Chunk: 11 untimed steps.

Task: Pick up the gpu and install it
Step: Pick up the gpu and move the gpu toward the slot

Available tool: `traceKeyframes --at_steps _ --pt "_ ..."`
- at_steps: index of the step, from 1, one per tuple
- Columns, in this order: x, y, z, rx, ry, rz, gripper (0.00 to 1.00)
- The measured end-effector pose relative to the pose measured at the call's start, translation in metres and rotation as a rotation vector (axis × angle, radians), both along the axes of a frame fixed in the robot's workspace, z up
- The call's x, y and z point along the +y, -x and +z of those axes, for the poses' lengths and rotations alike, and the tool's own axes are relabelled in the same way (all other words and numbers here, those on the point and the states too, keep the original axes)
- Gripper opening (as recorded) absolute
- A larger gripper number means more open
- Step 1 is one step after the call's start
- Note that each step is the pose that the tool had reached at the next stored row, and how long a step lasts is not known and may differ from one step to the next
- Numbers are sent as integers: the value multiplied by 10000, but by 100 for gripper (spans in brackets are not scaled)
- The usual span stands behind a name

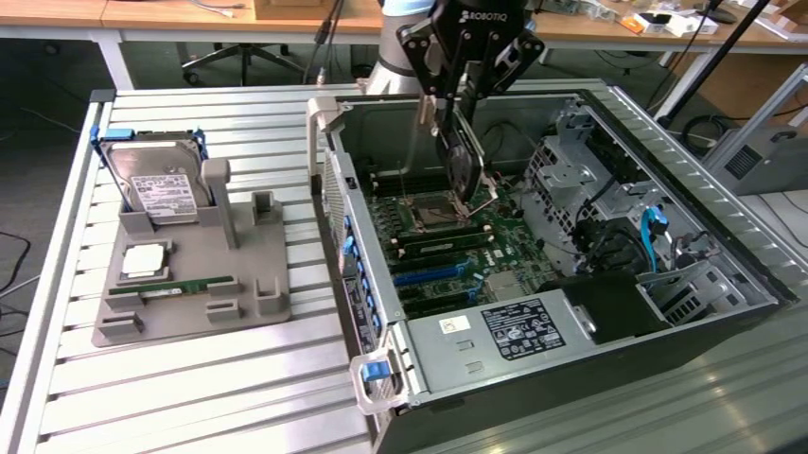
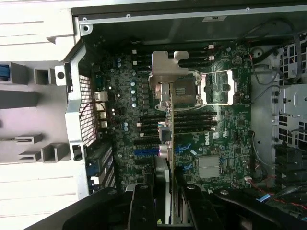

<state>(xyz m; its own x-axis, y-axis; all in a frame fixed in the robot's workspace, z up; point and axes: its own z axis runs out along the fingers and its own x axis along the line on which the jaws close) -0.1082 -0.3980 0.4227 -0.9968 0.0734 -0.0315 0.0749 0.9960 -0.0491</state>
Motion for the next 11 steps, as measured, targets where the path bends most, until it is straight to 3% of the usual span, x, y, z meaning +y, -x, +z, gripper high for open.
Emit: traceKeyframes --at_steps 11 --pt "0 -48 -4 0 30 0 27"
